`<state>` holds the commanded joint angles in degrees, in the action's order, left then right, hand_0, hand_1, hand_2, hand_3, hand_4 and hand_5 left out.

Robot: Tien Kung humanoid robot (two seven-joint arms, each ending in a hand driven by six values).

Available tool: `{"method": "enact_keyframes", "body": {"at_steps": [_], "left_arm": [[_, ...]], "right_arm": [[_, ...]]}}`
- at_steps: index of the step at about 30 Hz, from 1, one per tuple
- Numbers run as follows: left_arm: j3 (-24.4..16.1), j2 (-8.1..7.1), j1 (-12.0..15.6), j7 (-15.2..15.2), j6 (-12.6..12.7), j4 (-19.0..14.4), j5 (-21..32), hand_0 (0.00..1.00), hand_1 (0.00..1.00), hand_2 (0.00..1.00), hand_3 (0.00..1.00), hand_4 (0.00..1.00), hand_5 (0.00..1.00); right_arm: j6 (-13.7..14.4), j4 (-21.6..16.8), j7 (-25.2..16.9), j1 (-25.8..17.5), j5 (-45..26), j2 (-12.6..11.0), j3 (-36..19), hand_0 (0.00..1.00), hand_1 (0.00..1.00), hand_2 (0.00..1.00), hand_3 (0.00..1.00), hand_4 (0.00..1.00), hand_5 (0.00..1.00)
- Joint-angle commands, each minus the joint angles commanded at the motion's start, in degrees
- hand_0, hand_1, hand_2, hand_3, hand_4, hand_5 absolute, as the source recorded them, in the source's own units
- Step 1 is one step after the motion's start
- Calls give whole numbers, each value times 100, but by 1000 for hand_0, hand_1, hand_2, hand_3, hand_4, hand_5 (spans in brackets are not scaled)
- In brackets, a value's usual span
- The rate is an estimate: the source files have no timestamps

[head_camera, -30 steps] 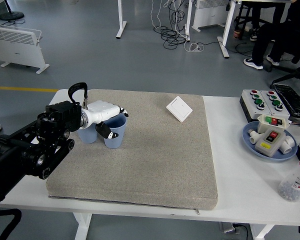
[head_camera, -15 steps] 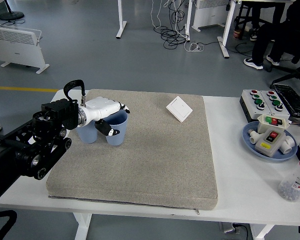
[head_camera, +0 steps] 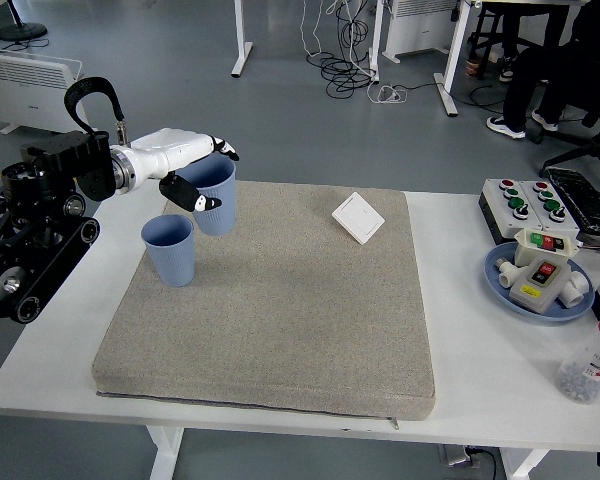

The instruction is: Push cup pick cup insert cup

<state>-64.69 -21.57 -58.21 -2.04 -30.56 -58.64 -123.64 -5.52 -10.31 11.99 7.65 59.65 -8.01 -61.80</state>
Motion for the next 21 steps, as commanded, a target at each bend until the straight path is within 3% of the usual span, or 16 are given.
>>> {"method": "enact_keyframes", "body": {"at_steps": [8, 21], "left_arm": [[-285, -182, -38, 48, -100, 220, -112, 481, 438, 431, 441, 445, 2], [-373, -43, 34, -69, 61, 1029, -406, 482, 441, 432, 441, 456, 2]], "right_arm": [[1, 0, 5, -15, -7, -5, -1, 774, 677, 675, 568, 129, 470], [5, 0, 3, -35, -2, 5, 3, 774, 678, 675, 568, 131, 471]]}}
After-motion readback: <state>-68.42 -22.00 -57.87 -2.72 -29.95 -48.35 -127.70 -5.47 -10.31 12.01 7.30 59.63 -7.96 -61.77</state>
